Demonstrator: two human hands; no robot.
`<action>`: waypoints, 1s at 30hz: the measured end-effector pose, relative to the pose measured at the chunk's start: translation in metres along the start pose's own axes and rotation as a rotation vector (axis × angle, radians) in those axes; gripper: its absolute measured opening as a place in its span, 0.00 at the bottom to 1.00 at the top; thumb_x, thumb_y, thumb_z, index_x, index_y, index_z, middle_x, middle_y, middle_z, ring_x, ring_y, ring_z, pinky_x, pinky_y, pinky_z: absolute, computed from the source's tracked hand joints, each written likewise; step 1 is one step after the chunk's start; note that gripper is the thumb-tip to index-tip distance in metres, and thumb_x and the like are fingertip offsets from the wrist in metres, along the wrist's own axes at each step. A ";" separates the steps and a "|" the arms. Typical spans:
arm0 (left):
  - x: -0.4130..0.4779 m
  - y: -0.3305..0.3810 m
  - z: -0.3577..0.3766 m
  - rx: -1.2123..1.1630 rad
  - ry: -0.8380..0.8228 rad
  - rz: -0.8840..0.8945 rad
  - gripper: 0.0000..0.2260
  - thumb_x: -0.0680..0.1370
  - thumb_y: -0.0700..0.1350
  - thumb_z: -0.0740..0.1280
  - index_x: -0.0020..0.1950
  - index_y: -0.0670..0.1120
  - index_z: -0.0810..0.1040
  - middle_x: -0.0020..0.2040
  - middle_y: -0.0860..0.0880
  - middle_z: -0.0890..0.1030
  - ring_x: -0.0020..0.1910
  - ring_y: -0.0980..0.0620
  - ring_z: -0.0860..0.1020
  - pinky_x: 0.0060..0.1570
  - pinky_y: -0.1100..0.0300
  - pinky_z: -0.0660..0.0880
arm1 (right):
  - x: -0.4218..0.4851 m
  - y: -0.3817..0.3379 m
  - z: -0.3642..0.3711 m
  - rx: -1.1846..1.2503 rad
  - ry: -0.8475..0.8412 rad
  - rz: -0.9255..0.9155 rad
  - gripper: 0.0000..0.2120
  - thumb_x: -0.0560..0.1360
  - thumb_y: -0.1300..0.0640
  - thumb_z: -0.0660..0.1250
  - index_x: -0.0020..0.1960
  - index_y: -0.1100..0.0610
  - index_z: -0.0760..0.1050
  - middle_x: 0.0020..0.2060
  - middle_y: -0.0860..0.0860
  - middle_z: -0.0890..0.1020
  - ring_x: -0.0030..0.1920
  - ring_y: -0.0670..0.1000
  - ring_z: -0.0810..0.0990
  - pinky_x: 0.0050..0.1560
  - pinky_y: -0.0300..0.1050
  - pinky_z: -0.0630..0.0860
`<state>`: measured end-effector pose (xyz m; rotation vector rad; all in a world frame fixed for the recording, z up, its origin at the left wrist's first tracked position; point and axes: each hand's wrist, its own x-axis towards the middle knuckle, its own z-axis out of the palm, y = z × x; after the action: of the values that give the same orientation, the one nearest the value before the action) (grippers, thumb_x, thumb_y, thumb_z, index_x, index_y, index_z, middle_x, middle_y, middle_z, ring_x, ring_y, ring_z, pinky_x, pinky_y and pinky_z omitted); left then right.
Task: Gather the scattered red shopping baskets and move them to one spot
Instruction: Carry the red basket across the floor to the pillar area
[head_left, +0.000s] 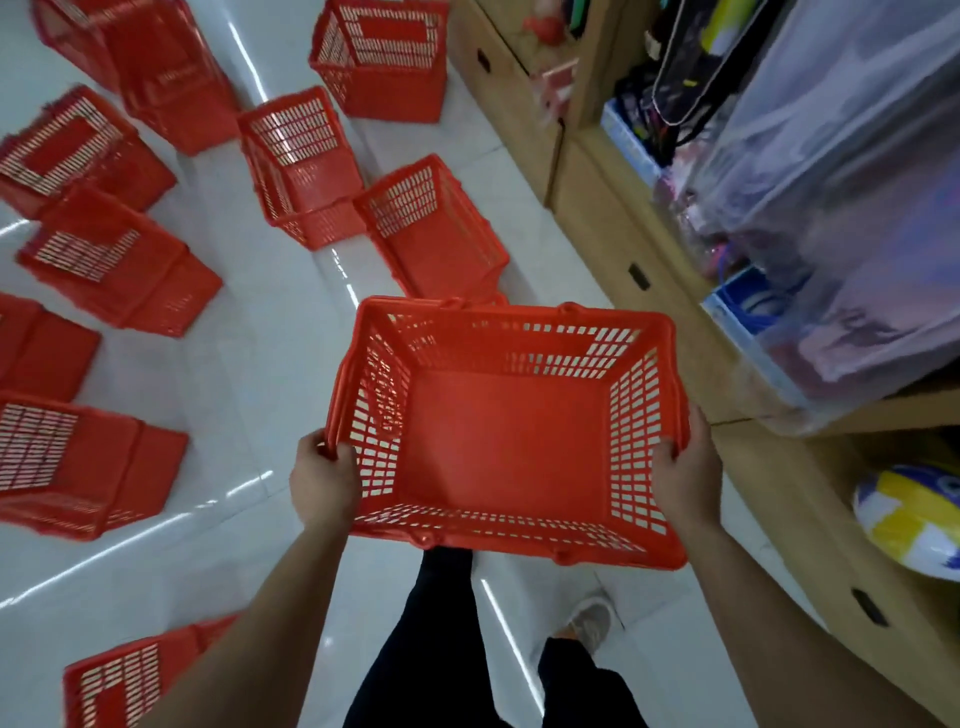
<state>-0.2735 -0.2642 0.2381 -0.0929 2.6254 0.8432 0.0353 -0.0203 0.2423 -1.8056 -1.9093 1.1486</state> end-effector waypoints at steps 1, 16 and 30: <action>0.018 -0.002 -0.003 -0.012 -0.008 -0.025 0.18 0.77 0.51 0.62 0.65 0.49 0.75 0.52 0.47 0.83 0.46 0.44 0.82 0.50 0.45 0.80 | 0.012 -0.015 0.016 -0.016 -0.021 -0.005 0.24 0.82 0.57 0.59 0.77 0.47 0.62 0.65 0.50 0.78 0.57 0.46 0.76 0.58 0.46 0.72; 0.236 -0.082 0.146 -0.178 0.092 -0.198 0.18 0.80 0.54 0.62 0.65 0.47 0.77 0.54 0.48 0.83 0.44 0.48 0.83 0.46 0.50 0.81 | 0.223 -0.033 0.275 -0.124 -0.127 -0.092 0.24 0.81 0.56 0.59 0.76 0.43 0.61 0.62 0.49 0.78 0.56 0.48 0.76 0.59 0.52 0.74; 0.325 -0.173 0.280 -0.039 -0.009 -0.207 0.31 0.76 0.53 0.72 0.75 0.47 0.67 0.69 0.46 0.75 0.65 0.43 0.74 0.63 0.40 0.72 | 0.333 0.075 0.406 -0.419 -0.363 -0.083 0.32 0.75 0.57 0.67 0.77 0.56 0.63 0.66 0.60 0.75 0.65 0.62 0.74 0.66 0.59 0.71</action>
<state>-0.4497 -0.2289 -0.1877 -0.3636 2.5370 0.8194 -0.2468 0.1389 -0.1779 -1.7781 -2.5715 1.1790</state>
